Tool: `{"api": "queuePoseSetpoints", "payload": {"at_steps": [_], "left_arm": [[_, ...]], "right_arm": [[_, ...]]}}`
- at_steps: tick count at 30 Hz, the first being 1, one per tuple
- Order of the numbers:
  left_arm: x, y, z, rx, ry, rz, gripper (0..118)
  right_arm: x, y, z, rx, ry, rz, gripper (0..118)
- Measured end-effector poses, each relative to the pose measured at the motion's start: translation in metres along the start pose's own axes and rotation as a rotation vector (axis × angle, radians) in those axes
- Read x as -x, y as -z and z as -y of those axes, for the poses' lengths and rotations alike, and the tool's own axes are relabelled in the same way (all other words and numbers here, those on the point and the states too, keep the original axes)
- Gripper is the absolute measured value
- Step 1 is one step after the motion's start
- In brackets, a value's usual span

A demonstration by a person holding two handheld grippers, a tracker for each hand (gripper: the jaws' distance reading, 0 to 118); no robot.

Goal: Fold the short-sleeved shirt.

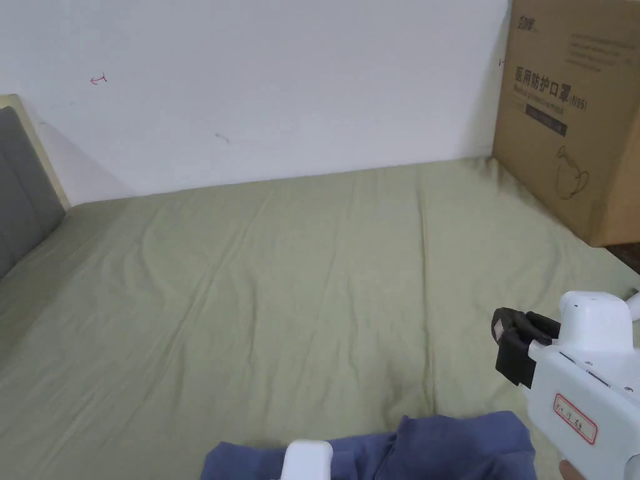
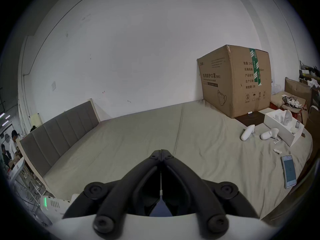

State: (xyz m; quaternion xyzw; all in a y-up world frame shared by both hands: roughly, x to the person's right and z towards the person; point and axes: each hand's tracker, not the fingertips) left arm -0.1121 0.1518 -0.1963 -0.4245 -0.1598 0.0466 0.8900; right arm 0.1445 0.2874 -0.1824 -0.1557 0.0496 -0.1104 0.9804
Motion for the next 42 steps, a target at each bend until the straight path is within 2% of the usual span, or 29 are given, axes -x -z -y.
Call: {"api": "queuePoseSetpoints", "payload": {"at_steps": [2,3,5,6,7,8,9,10,11,12,15,19,21,24,25,26,27,28,29,30,32,34,37,39,42], "left_arm": [[0.005,-0.011,-0.004,-0.009,-0.1,0.094,7],[0.046,-0.015,-0.017,-0.035,-0.155,0.124,7],[0.07,-0.036,-0.022,-0.106,-0.269,0.194,8],[0.083,-0.045,-0.023,-0.126,-0.316,0.233,10],[0.112,-0.057,-0.027,-0.132,-0.371,0.285,20],[0.134,-0.066,-0.026,-0.138,-0.42,0.32,42],[0.154,-0.074,-0.024,-0.144,-0.455,0.346,90],[0.172,-0.076,-0.025,-0.132,-0.478,0.354,118],[0.19,-0.079,-0.023,-0.115,-0.507,0.36,117],[0.208,-0.091,-0.016,-0.186,-0.55,0.364,117],[0.246,-0.081,-0.004,-0.149,-0.724,0.372,118],[0.271,-0.047,0.019,-0.045,-0.934,0.54,118],[0.263,-0.026,0.029,0.013,-0.971,0.615,112],[0.236,-0.006,0.031,0.003,-0.944,0.724,103],[0.225,0.002,0.031,0.024,-0.948,0.705,100],[0.216,0.011,0.029,0.049,-0.941,0.682,85],[0.211,0.019,0.029,0.09,-0.911,0.622,40],[0.204,0.027,0.03,0.132,-0.88,0.497,17],[0.205,0.025,0.033,0.084,-0.888,0.467,17],[0.209,0.019,0.03,0.033,-0.915,0.566,17],[0.213,0.004,0.031,0.032,-0.933,0.567,17],[0.229,-0.018,0.032,0.0,-0.852,0.49,16],[0.268,-0.052,0.035,-0.073,-0.87,0.405,15],[0.292,-0.076,0.036,-0.13,-0.875,0.315,15],[0.312,-0.107,0.033,-0.107,-0.791,0.13,15]], "right_arm": [[0.001,0.001,-0.001,0.001,0.015,-0.002,0],[0.003,0.001,-0.002,0.0,0.014,-0.005,0],[0.007,0.001,-0.003,-0.001,0.0,-0.007,0],[0.009,0.002,-0.003,0.001,-0.004,-0.011,0],[0.01,0.002,-0.004,0.002,-0.007,-0.015,0],[0.013,0.002,-0.004,0.002,-0.01,-0.018,0],[0.014,0.003,-0.004,0.003,-0.01,-0.019,0],[0.016,0.003,-0.005,0.003,-0.002,-0.026,0],[0.017,0.003,-0.005,0.003,0.01,-0.036,0],[0.019,0.003,-0.005,0.003,0.012,-0.037,0],[0.026,0.005,-0.005,0.005,0.002,-0.039,0],[0.03,0.006,-0.004,0.018,-0.003,-0.046,0],[0.03,0.006,-0.004,0.023,-0.006,-0.043,0],[0.03,0.006,-0.005,0.028,-0.015,-0.029,0],[0.03,0.007,-0.006,0.029,-0.013,-0.024,0],[0.031,0.008,-0.007,0.03,-0.006,-0.022,0],[0.032,0.008,-0.007,0.03,0.003,-0.023,0],[0.033,0.007,-0.008,0.03,0.011,-0.027,0],[0.036,0.006,-0.009,0.03,0.007,-0.029,0],[0.038,0.005,-0.009,0.031,-0.004,-0.03,0],[0.04,0.003,-0.01,0.027,-0.032,-0.034,0],[0.041,0.004,-0.012,0.026,-0.047,-0.029,0],[0.041,0.005,-0.014,0.019,-0.029,-0.038,0],[0.044,0.006,-0.014,0.016,-0.029,-0.039,0],[0.048,0.009,-0.011,0.019,-0.026,-0.059,0]]}}
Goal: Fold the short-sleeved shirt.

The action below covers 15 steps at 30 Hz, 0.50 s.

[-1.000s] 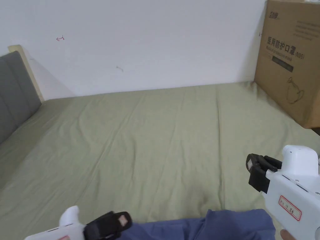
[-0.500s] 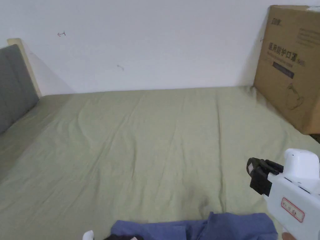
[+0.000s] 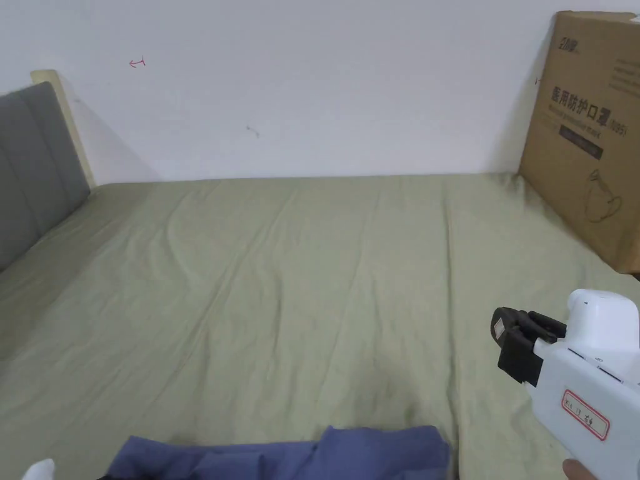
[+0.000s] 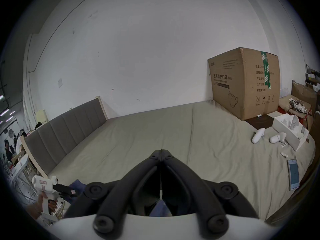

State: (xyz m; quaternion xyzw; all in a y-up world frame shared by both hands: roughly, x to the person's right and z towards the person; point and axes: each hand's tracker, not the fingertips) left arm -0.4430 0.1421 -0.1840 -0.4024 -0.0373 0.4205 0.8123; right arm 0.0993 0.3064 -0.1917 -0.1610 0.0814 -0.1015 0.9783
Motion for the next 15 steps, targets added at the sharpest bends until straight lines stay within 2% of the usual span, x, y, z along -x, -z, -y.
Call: {"api": "queuePoseSetpoints", "payload": {"at_steps": [5,10,12,15], "left_arm": [[-0.065,-0.007,0.016,-0.013,0.22,-0.094,15],[-0.164,0.03,0.059,0.065,0.541,-0.03,15],[-0.196,0.053,0.081,0.117,0.568,0.035,15],[-0.231,0.096,0.118,0.176,0.623,0.06,15]], "right_arm": [[0.006,0.005,0.005,0.013,0.009,-0.031,0],[0.003,0.003,0.004,0.024,-0.018,-0.042,0],[-0.002,-0.001,0.003,0.014,-0.014,-0.035,0],[-0.014,-0.008,0.001,0.003,-0.006,-0.01,0]]}}
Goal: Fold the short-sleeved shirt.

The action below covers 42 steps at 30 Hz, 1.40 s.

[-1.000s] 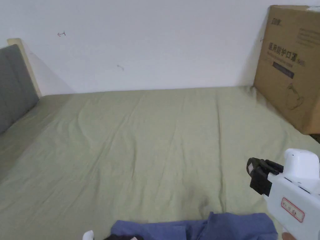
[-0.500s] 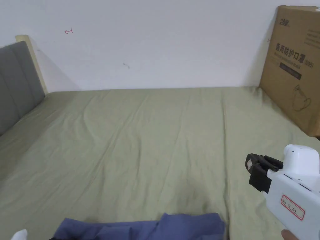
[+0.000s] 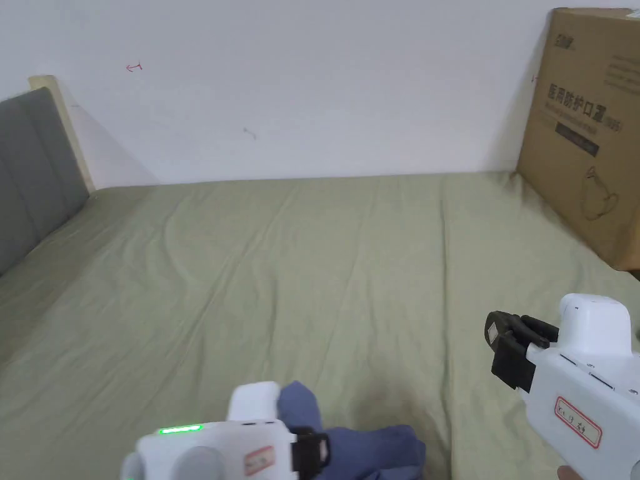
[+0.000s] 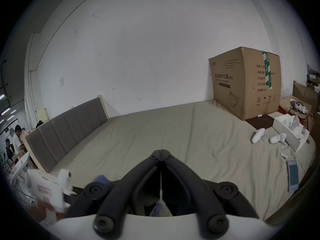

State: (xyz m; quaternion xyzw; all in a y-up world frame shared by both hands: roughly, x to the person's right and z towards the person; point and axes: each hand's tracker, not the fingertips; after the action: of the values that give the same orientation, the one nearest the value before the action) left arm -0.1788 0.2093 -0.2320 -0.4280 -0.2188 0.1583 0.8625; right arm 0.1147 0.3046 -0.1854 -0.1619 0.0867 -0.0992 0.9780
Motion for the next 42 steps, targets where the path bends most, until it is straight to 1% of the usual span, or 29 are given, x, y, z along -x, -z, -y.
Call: {"api": "queuePoseSetpoints", "payload": {"at_steps": [2,3,4,5,6,7,8,10,12,13,14,16,17,18,19,22,24,25,26,27,28,30,32,33,35,36,38,40,42], "left_arm": [[-0.025,0.034,0.009,0.043,0.06,-0.04,16],[-0.034,0.046,0.015,0.082,0.081,-0.018,25],[-0.044,0.061,0.024,0.115,0.082,0.003,50],[-0.051,0.07,0.032,0.148,0.067,0.063,90],[-0.057,0.074,0.037,0.179,0.054,0.121,118],[-0.062,0.064,0.034,0.131,0.041,0.156,115],[-0.065,0.058,0.032,0.109,0.048,0.136,115],[-0.067,0.042,0.028,0.049,0.085,0.182,115],[-0.064,0.018,0.019,-0.052,0.139,0.126,111],[-0.062,0.005,0.015,-0.123,0.178,0.071,105],[-0.059,-0.003,0.012,-0.189,0.221,0.007,91],[-0.054,-0.018,0.012,-0.274,0.285,-0.105,33],[-0.052,-0.011,0.015,-0.287,0.31,-0.163,7],[-0.051,-0.003,0.018,-0.282,0.306,-0.212,4],[-0.05,0.002,0.022,-0.259,0.294,-0.222,3],[-0.05,0.034,0.042,-0.126,0.239,-0.074,3],[-0.052,0.059,0.062,-0.012,0.238,0.005,4],[-0.054,0.075,0.076,0.042,0.25,0.013,3],[-0.055,0.085,0.086,0.071,0.287,-0.045,3],[-0.055,0.093,0.092,0.067,0.309,-0.068,3],[-0.055,0.082,0.089,0.01,0.293,-0.052,3],[-0.053,0.073,0.073,0.036,0.193,-0.019,3],[-0.046,0.052,0.063,-0.01,0.152,0.027,4],[-0.043,0.041,0.06,-0.044,0.152,0.011,4],[-0.029,0.015,0.039,-0.122,0.131,-0.021,4],[-0.02,0.002,0.035,-0.151,0.105,-0.021,4],[0.004,-0.024,0.025,-0.193,0.019,-0.045,4],[0.03,-0.046,0.022,-0.214,-0.083,-0.061,4],[0.059,-0.062,0.023,-0.232,-0.177,-0.051,4]], "right_arm": [[-0.009,-0.005,0.0,-0.003,0.007,0.02,0],[-0.013,-0.008,0.001,-0.005,0.012,0.031,0],[-0.019,-0.01,0.002,-0.006,0.018,0.038,0],[-0.024,-0.013,0.002,-0.006,0.025,0.042,0],[-0.028,-0.015,0.003,-0.007,0.029,0.049,0],[-0.033,-0.017,0.003,-0.006,0.029,0.06,0],[-0.037,-0.018,0.004,-0.005,0.027,0.066,0],[-0.044,-0.02,0.004,-0.005,0.031,0.079,0],[-0.05,-0.022,0.003,-0.012,0.045,0.085,0],[-0.052,-0.022,0.003,-0.016,0.054,0.087,0],[-0.053,-0.023,0.003,-0.021,0.065,0.088,0],[-0.054,-0.022,0.003,-0.028,0.08,0.086,0],[-0.054,-0.022,0.004,-0.03,0.086,0.085,0],[-0.054,-0.022,0.004,-0.032,0.091,0.083,0],[-0.054,-0.021,0.006,-0.032,0.096,0.08,0],[-0.051,-0.021,0.012,-0.024,0.101,0.07,0],[-0.049,-0.019,0.017,-0.003,0.095,0.063,0],[-0.048,-0.019,0.02,0.008,0.088,0.059,0],[-0.047,-0.019,0.022,0.018,0.082,0.056,0],[-0.046,-0.018,0.024,0.029,0.077,0.049,0],[-0.045,-0.017,0.026,0.048,0.07,0.037,0],[-0.04,-0.015,0.03,0.072,0.058,0.016,0],[-0.031,-0.01,0.034,0.106,0.049,-0.031,0],[-0.025,-0.008,0.035,0.119,0.043,-0.061,0],[-0.008,0.0,0.04,0.166,-0.002,-0.108,0],[-0.002,0.006,0.044,0.206,-0.018,-0.136,0],[0.011,0.022,0.058,0.297,-0.019,-0.213,0],[0.021,0.044,0.076,0.437,-0.028,-0.237,0],[0.028,0.066,0.104,0.572,-0.073,-0.209,0]]}}
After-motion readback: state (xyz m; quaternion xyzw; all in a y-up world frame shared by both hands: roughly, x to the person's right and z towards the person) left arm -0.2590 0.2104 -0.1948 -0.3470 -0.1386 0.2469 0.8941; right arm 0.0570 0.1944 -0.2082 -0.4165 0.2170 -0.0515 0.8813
